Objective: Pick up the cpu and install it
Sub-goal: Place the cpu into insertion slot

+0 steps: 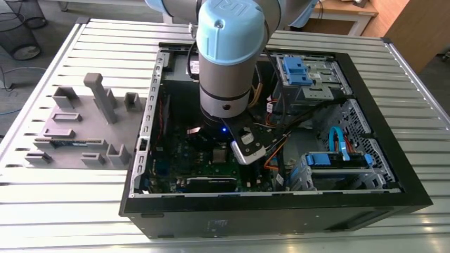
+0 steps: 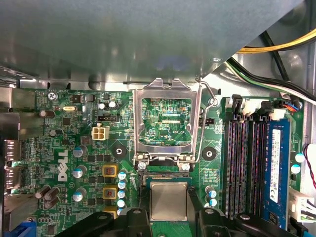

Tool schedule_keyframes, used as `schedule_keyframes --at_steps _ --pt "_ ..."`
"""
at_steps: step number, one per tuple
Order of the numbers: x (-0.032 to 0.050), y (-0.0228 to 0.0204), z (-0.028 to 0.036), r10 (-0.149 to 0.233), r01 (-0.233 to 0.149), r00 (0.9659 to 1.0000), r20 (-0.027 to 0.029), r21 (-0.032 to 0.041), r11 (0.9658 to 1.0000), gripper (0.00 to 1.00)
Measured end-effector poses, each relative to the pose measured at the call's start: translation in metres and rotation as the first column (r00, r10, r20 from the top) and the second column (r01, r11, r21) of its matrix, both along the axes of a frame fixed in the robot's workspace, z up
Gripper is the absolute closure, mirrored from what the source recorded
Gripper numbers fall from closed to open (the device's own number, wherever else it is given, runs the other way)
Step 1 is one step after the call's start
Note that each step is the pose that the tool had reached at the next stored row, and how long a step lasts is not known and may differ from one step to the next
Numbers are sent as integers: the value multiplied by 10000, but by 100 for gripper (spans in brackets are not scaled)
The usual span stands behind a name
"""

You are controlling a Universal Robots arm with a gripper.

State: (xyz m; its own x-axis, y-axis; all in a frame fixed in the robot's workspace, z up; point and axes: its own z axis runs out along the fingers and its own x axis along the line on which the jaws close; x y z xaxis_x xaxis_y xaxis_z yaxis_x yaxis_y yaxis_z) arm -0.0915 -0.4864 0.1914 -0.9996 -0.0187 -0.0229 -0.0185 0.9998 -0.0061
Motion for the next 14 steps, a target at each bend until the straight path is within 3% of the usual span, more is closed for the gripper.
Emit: schedule_keyframes --at_steps 14 --pt "1 1 21 1 -1 10000 3 6 10000 61"
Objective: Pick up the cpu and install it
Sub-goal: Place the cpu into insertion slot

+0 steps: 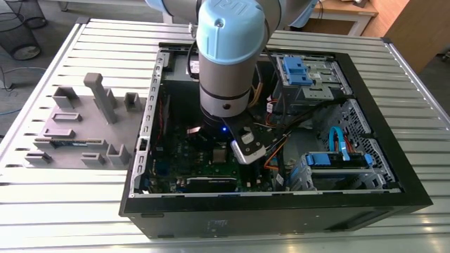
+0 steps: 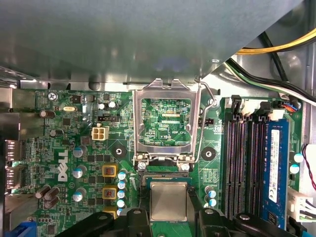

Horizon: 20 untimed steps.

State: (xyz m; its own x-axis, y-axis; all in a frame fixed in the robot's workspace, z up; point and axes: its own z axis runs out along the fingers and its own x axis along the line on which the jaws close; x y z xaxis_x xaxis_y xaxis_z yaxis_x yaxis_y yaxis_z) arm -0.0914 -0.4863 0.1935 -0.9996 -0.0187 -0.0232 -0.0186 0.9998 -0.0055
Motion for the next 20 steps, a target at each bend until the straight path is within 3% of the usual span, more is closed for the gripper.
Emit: schedule_keyframes --at_steps 10,13,17,19,20 --pt "-1 -1 9 0 0 10000 -7 -2 10000 61" --pt "0 -1 10 0 0 10000 -92 -4 10000 61" --pt "0 -1 9 0 0 10000 -96 -2 10000 61" --pt "1 -1 8 2 -2 9998 -177 -1 10000 61" --pt "0 -1 8 0 0 9998 -191 -2 10000 61"
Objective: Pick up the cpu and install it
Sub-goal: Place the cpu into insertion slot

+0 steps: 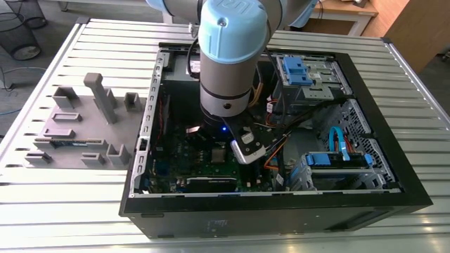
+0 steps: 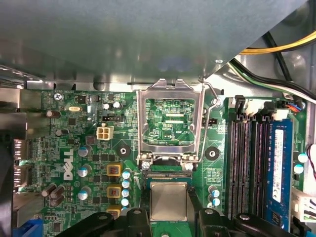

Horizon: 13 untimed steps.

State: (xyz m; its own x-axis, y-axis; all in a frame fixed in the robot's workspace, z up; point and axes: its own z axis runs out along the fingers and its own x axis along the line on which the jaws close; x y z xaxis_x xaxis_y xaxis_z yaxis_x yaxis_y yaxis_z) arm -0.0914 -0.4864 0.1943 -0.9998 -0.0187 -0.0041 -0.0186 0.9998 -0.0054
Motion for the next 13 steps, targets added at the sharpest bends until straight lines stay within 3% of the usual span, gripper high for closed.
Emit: schedule_keyframes --at_steps 3,5,9,13 --pt "0 0 0 0 0 10000 -1 0 10000 61" --pt "1 0 -2 2 -2 10000 -70 2 10000 61" --pt "0 0 0 0 0 9999 -108 -1 10000 61" --pt "0 0 -7 0 0 9999 -112 1 10000 61"
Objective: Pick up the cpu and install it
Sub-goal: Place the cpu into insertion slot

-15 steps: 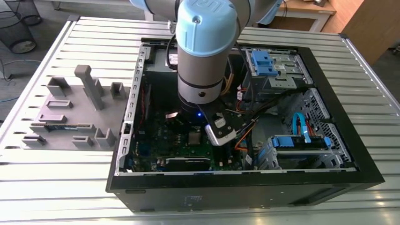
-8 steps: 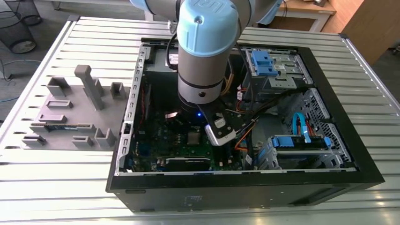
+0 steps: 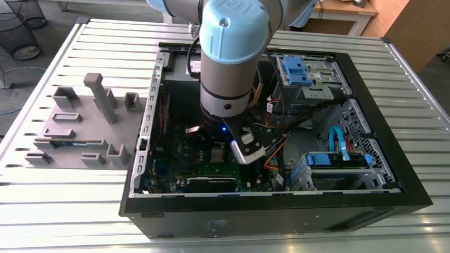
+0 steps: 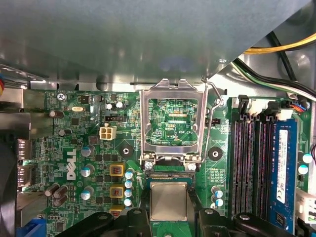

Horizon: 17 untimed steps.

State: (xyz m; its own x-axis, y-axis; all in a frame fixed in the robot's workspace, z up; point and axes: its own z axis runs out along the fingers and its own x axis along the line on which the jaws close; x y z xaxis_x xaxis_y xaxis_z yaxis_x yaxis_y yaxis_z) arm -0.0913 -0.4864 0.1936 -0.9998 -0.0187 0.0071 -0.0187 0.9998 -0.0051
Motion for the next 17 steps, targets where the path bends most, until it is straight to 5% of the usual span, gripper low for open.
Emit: schedule_keyframes --at_steps 17 --pt "3 -1 -20 0 0 10000 -3 -6 10000 61"
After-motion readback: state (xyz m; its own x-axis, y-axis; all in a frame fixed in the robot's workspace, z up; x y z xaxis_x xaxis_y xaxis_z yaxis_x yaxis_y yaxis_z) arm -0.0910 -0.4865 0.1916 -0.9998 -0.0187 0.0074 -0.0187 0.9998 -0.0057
